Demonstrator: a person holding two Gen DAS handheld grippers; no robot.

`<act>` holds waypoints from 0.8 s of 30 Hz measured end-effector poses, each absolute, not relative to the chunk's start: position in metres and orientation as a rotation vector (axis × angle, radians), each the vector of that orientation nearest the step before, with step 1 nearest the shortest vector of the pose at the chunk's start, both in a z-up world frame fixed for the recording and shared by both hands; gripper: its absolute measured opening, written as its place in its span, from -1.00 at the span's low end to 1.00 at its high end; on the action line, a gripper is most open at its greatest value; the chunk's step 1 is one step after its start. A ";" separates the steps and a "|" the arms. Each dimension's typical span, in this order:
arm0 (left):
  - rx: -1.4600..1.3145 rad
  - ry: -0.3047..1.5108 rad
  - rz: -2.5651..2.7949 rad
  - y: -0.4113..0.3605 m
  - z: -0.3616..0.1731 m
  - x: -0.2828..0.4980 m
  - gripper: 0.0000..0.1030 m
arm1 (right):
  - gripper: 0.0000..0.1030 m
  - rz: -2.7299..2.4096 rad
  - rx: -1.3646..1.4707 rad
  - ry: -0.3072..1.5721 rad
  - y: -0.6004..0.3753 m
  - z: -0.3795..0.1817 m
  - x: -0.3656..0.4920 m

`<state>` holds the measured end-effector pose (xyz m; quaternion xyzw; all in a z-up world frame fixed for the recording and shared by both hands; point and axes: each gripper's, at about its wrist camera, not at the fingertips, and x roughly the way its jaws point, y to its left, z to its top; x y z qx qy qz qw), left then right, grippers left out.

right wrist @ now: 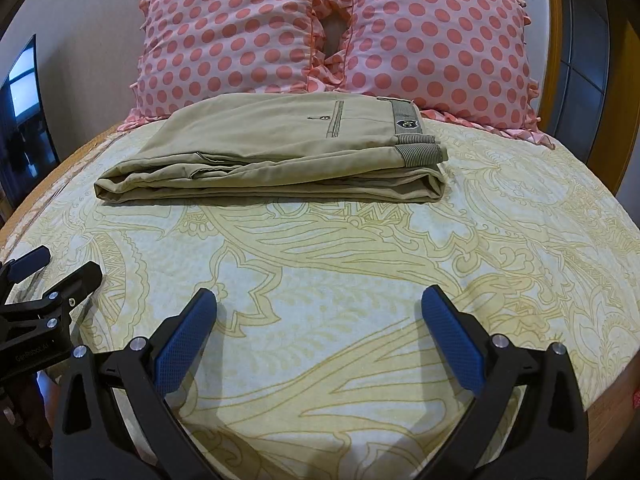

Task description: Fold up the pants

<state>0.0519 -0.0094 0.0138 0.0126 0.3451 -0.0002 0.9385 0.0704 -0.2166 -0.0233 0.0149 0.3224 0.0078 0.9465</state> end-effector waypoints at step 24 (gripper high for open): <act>0.029 0.702 -0.015 -0.007 0.014 0.054 0.97 | 0.97 0.018 0.029 0.656 -0.217 -0.023 0.070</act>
